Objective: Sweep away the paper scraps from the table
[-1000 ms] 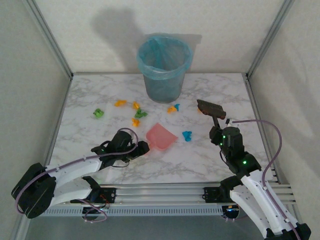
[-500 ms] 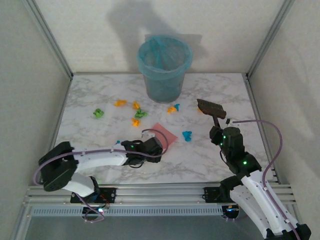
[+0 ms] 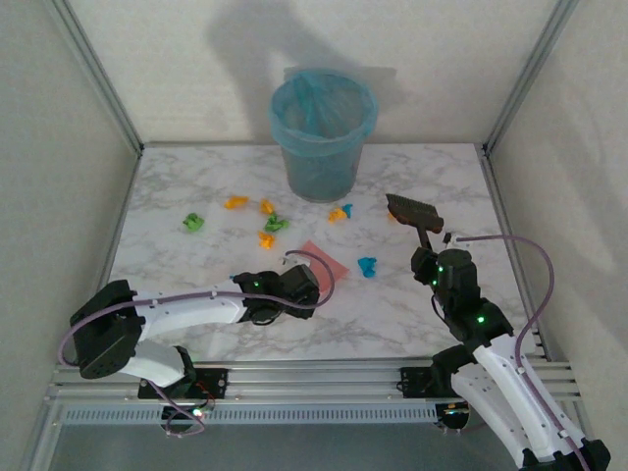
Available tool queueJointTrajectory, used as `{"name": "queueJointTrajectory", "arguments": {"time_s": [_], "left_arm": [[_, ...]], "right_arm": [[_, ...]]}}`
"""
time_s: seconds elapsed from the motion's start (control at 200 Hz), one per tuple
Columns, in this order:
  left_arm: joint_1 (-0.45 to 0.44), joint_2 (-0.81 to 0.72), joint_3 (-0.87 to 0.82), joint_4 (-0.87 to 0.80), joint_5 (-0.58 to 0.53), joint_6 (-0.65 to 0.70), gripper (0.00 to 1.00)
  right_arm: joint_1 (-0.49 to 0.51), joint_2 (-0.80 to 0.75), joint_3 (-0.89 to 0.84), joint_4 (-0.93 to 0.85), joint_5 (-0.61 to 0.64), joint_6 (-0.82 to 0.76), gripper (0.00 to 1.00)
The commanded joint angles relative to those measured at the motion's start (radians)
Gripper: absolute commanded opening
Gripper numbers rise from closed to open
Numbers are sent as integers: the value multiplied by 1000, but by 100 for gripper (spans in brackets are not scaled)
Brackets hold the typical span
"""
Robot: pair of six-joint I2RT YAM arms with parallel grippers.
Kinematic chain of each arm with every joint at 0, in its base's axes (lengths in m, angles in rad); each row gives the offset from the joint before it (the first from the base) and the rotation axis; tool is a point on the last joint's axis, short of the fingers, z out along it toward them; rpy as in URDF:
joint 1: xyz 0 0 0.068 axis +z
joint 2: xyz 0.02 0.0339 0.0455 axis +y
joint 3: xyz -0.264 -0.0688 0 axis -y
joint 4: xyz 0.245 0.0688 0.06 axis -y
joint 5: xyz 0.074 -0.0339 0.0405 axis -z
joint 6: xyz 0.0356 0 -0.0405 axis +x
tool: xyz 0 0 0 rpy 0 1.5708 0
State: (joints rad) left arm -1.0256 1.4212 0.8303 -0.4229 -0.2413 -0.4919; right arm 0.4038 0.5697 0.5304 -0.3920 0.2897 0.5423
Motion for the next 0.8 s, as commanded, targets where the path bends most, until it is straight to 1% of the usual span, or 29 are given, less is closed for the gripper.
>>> {"name": "queueJointTrajectory", "arguments": {"time_s": [0.0,0.115,0.24,0.355,0.436,0.496,0.621,0.671,0.796], "left_arm": [[31,2,-13,23,60,24,91],[62,-2,-36,61,97,1,91],[63,35,-42,78,115,-6,91],[65,60,-41,72,96,-10,90],[66,71,-46,103,131,-10,91],[66,93,-38,108,150,-8,88],[68,122,-22,96,125,-6,86],[68,132,-14,86,111,-14,82],[68,129,-10,82,100,-24,76]], "right_arm": [[1,-22,3,53,2,-12,0],[2,-21,4,57,-5,-12,0],[2,-15,3,60,-14,-11,0],[3,-12,3,60,-17,-10,0],[2,-11,3,61,-19,-10,0],[2,-10,2,64,-19,-10,0],[1,-8,2,61,-17,-9,0],[3,-8,2,64,-17,-9,0],[1,-5,0,65,-17,-11,0]]}}
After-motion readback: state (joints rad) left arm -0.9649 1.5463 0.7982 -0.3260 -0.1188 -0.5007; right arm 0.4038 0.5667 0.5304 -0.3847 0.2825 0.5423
